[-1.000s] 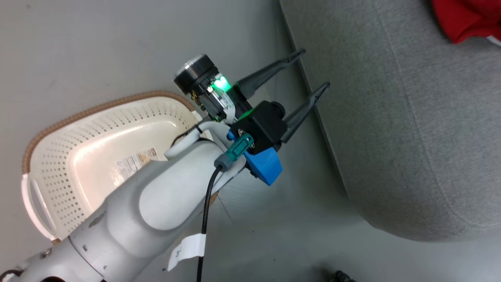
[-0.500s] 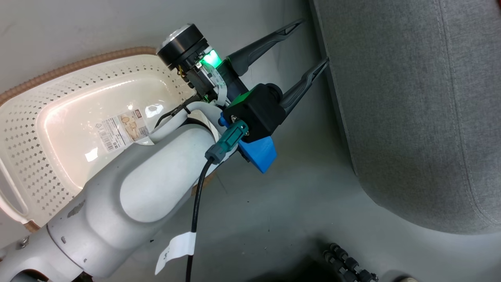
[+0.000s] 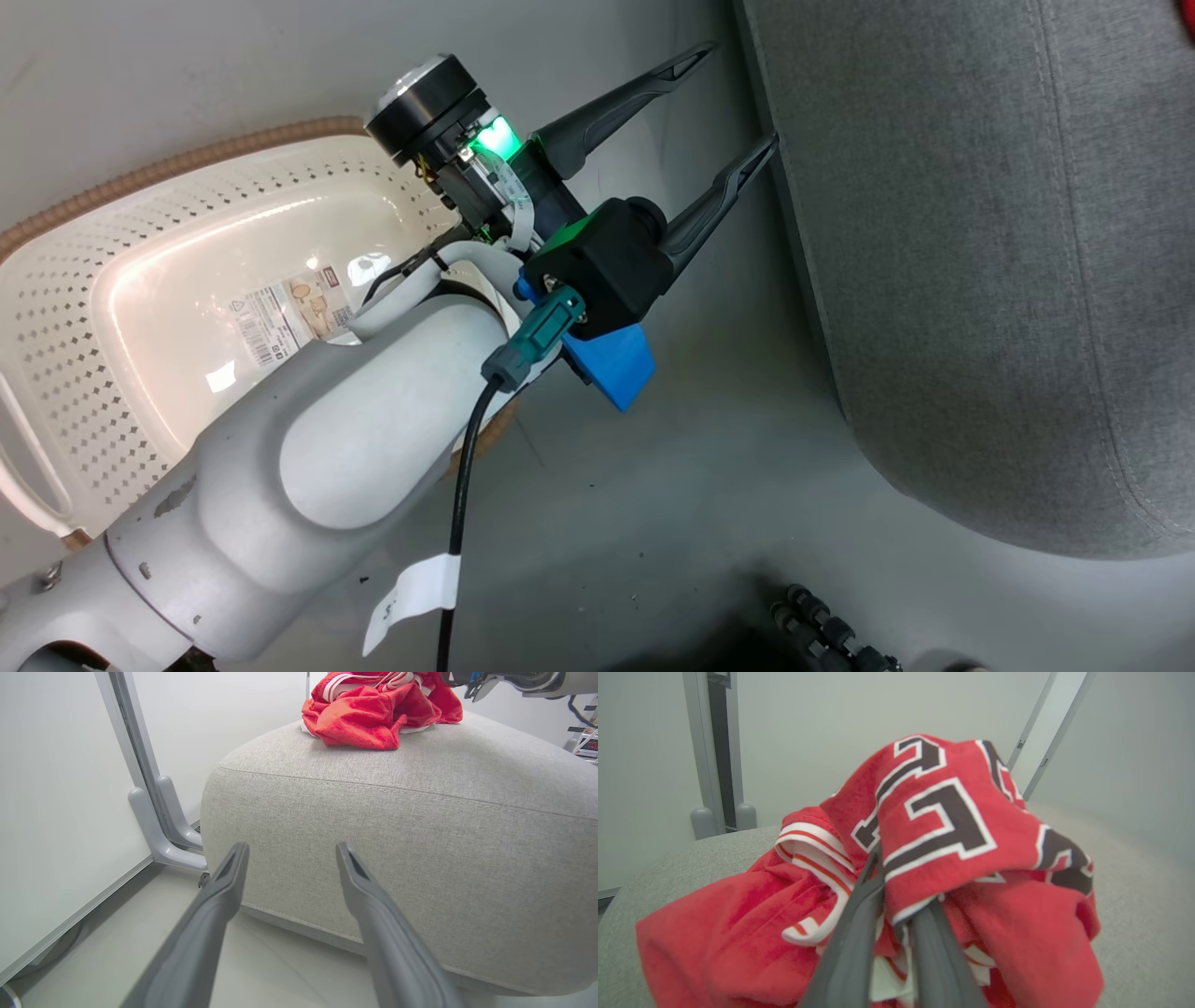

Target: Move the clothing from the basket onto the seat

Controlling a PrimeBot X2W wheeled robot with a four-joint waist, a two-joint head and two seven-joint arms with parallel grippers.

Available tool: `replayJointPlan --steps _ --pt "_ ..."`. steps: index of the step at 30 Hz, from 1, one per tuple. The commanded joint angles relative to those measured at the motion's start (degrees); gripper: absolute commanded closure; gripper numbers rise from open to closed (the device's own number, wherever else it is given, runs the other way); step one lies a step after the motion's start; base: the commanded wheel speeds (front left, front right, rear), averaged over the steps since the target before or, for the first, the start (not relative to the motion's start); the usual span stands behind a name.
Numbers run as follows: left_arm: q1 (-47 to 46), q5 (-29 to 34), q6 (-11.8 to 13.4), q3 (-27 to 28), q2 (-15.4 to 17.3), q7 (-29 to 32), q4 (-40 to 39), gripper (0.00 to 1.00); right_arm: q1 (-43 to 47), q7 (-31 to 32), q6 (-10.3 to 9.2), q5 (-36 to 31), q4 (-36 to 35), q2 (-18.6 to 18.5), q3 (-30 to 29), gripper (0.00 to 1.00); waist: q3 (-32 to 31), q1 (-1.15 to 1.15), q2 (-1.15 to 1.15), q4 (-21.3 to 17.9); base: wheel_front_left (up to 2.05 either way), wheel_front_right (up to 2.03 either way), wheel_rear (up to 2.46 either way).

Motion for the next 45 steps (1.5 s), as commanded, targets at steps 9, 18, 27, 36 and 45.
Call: replayJointPlan --steps 9,18,27,36,45 --pt "2.1 -2.4 1.3 0.8 -1.9 -4.3 3.4 0.00 9.7 -0.2 0.00 -1.8 -5.6 1.3 0.8 0.00 -8.0 0.00 0.00 0.4 0.00 0.00 0.00" --pt "7.0 -6.4 4.1 6.0 -2.9 -6.6 6.3 0.00 17.7 -0.2 0.01 -3.7 -13.5 2.6 5.1 0.00 -18.2 0.00 0.00 2.7 0.00 0.00 0.00" --pt "16.5 -7.1 6.2 18.5 -3.2 -6.7 3.2 0.00 22.9 -0.2 0.01 -3.9 -17.4 3.0 14.7 0.00 -28.2 0.00 0.00 7.9 0.00 0.00 0.00" --pt "28.0 -4.9 6.0 33.0 -5.3 -6.7 1.4 0.00 27.4 -0.2 0.01 -2.5 -18.1 4.3 23.6 0.00 -35.5 0.00 0.00 13.0 0.00 0.00 0.00" --pt "37.9 0.1 3.2 42.8 -8.7 -6.7 0.0 0.00 32.7 -0.2 0.01 -0.4 -17.0 5.6 28.8 0.00 -40.5 0.00 0.00 16.8 0.00 0.00 0.00"
